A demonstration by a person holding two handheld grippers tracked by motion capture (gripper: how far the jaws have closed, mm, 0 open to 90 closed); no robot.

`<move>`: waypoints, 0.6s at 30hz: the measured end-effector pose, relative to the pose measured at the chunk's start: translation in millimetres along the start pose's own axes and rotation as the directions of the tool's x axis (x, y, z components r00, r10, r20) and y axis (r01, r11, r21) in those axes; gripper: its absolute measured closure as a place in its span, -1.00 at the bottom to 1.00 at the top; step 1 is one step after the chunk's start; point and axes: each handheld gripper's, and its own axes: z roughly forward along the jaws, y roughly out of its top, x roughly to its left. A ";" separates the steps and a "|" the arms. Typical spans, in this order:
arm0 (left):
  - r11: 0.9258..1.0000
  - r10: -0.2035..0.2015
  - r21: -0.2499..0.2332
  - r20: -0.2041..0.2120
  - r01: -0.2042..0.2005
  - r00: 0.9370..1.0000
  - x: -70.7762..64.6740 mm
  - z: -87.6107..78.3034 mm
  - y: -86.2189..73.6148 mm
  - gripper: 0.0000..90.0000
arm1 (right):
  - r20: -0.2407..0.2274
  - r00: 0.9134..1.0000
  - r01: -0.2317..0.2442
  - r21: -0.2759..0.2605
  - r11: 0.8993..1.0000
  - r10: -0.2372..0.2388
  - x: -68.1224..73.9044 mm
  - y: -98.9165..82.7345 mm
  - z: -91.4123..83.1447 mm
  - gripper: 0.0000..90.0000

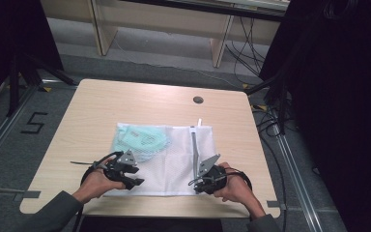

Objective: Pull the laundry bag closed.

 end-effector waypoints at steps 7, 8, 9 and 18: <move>1.000 0.024 0.003 0.001 -0.024 1.000 0.1 -0.2 0.9 0.11 | 0.002 1.000 -0.001 -0.006 1.000 0.001 -0.5 0.3 -2.1 0.92; 1.000 0.022 0.003 0.000 -0.022 1.000 -0.4 -0.4 1.3 0.11 | 0.003 1.000 -0.003 -0.009 1.000 0.003 -0.6 0.2 -2.7 0.92; 1.000 0.005 -0.002 0.001 -0.005 1.000 -1.6 0.2 1.1 0.11 | 0.003 1.000 -0.003 -0.009 1.000 0.003 -0.6 0.2 -2.7 0.92; 0.991 0.031 -0.128 0.006 -0.030 0.999 -32.3 7.4 16.7 0.05 | 0.015 0.999 -0.042 -0.037 0.998 0.042 -0.4 2.8 -9.0 0.92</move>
